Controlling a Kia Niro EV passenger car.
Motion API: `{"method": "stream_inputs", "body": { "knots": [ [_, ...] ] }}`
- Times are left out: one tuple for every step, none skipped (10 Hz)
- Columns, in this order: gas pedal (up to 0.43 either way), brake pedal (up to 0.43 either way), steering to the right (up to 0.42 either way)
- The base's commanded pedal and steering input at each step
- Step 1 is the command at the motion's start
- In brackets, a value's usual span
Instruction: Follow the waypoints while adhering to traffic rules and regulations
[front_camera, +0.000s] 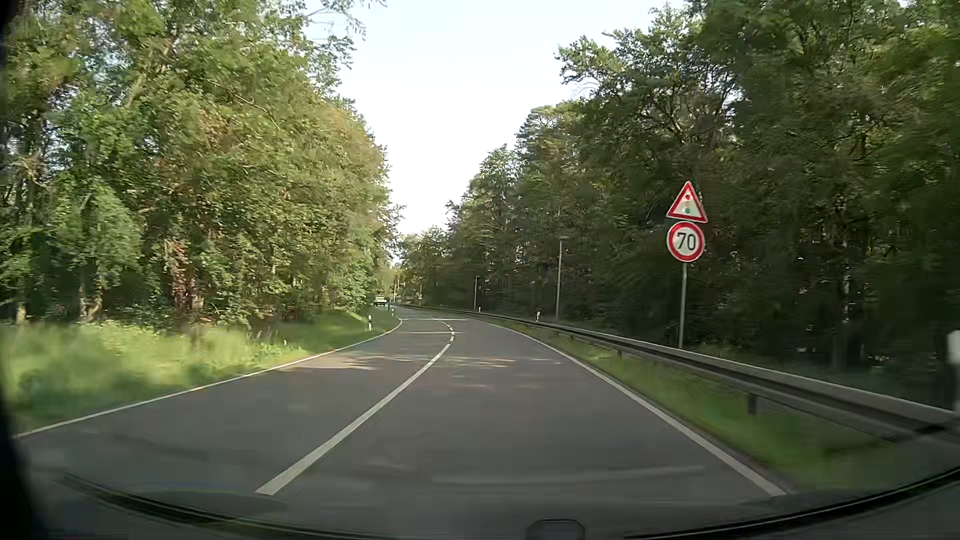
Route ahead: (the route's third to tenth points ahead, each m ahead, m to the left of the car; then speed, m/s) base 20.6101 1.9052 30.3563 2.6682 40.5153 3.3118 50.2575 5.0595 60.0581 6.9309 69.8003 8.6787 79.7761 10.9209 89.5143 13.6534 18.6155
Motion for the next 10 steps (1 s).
{"method": "stream_inputs", "body": {
  "knots": [
    [0.177, 0.030, -0.010],
    [0.177, 0.030, -0.010],
    [0.177, 0.030, -0.011],
    [0.177, 0.030, -0.012],
    [0.177, 0.024, -0.012],
    [0.177, 0.030, -0.013],
    [0.177, 0.030, -0.013],
    [0.177, 0.030, -0.013],
    [0.177, 0.030, -0.013],
    [0.177, 0.030, -0.013]
  ]
}}
